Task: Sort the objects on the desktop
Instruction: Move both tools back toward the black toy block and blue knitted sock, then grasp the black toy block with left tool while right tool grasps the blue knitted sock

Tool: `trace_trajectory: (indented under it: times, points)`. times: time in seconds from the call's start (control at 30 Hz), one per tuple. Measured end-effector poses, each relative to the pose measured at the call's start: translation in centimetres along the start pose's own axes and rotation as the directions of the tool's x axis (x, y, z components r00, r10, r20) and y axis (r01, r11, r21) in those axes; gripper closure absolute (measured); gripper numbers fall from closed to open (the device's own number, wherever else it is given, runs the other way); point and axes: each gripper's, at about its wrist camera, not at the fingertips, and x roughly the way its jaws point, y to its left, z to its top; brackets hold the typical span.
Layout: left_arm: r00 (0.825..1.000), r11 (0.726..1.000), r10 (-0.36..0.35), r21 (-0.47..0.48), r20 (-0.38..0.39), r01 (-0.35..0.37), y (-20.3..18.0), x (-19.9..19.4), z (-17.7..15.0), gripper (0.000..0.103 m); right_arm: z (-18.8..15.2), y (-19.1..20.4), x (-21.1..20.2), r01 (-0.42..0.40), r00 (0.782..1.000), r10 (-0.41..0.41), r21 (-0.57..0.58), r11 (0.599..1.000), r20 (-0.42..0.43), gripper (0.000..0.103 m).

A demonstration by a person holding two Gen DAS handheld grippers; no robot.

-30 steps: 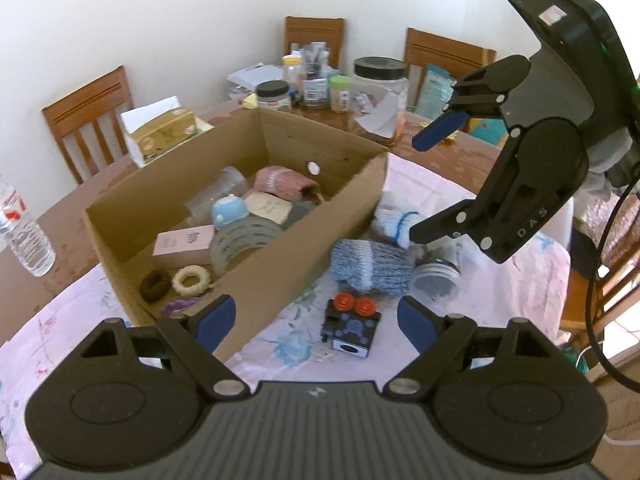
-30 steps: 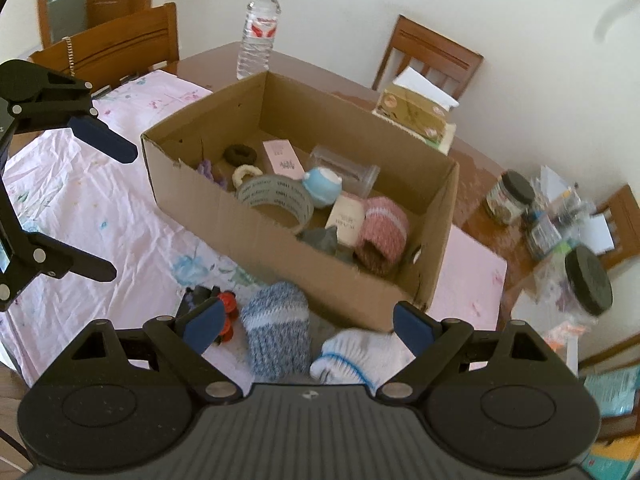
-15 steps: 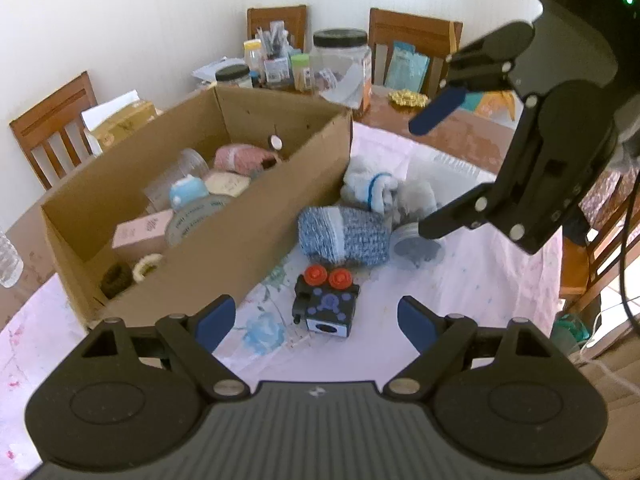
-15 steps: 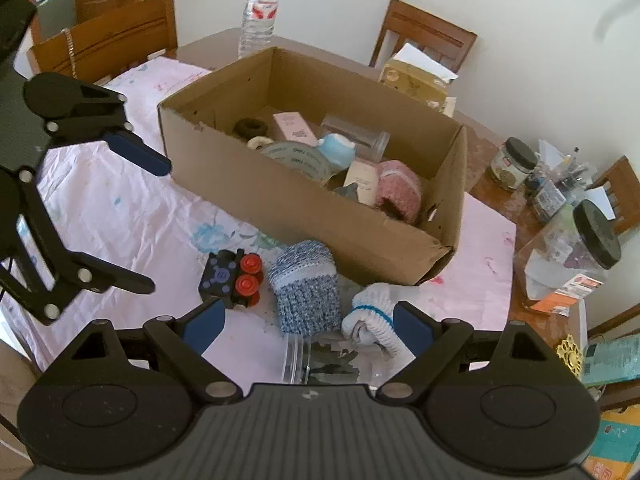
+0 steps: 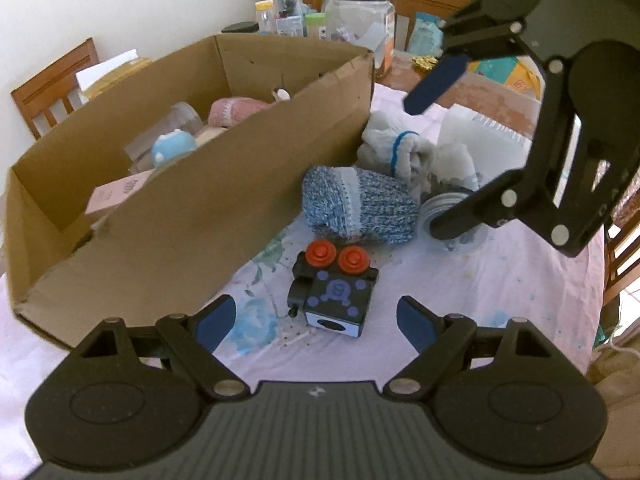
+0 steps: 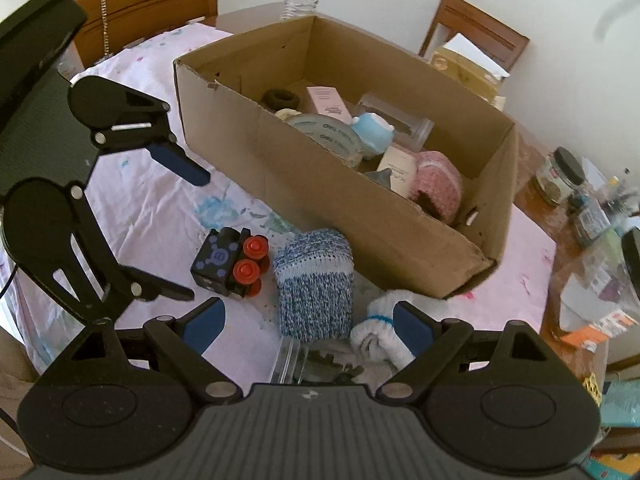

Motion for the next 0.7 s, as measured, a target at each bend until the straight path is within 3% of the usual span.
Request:
trace_trajectory:
  times: [0.23,0.33,0.43,0.6,0.7]
  points:
    - [1.0,0.998,-0.004,0.061,-0.023,0.005,-0.3,1.3,0.3,0.025,0.5,-0.6,1.0,-0.038,0.999,0.038,-0.045,0.998,-0.001,0.009]
    - [0.999,0.997,-0.022,0.08,-0.04,0.025,-0.4,1.8,0.4,0.035,0.7,-0.8,1.4,-0.05,0.999,0.05,-0.05,0.997,-0.003,0.009]
    - [0.998,0.995,-0.031,0.088,-0.055,0.036,-0.4,2.3,0.3,0.042,0.9,-0.9,1.7,-0.065,0.998,0.065,-0.059,0.996,-0.005,0.009]
    - [0.997,0.994,-0.063,0.082,-0.041,0.066,0.0,2.5,0.3,0.044,1.2,-0.8,2.3,-0.085,0.996,0.085,-0.076,0.993,-0.01,0.01]
    - [0.995,0.993,-0.095,0.074,-0.033,0.097,0.2,2.6,0.4,0.051,1.6,-0.8,2.6,-0.091,0.996,0.09,-0.081,0.993,-0.013,0.01]
